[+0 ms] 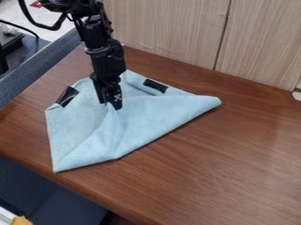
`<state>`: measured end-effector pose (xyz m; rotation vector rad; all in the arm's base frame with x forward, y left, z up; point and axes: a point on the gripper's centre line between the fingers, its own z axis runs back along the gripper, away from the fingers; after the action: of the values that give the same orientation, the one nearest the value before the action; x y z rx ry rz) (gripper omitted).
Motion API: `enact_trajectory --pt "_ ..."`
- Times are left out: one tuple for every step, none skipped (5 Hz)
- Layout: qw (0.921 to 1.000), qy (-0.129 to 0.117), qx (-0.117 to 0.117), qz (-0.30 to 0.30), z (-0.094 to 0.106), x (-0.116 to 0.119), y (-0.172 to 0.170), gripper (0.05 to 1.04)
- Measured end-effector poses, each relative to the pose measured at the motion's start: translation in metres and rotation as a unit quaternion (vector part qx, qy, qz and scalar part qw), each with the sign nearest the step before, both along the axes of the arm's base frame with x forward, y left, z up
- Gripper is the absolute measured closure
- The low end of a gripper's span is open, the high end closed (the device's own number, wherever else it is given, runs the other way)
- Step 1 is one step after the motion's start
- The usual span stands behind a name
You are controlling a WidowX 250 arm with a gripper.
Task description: Fold the cloth from bottom right to top left
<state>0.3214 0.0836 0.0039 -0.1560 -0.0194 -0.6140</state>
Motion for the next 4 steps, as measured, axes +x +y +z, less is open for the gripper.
enact_trajectory --pt "1.0000 0.004 0.002 0.000 0.001 -0.002 0.001 0.089" --pt "0.9999 0.001 0.010 0.001 0.010 -0.003 0.002 0.078" --pt "0.9995 -0.020 0.023 0.001 0.034 -0.003 0.004 0.084" --pt "0.9986 -0.037 0.038 0.002 0.057 -0.007 0.006 0.083"
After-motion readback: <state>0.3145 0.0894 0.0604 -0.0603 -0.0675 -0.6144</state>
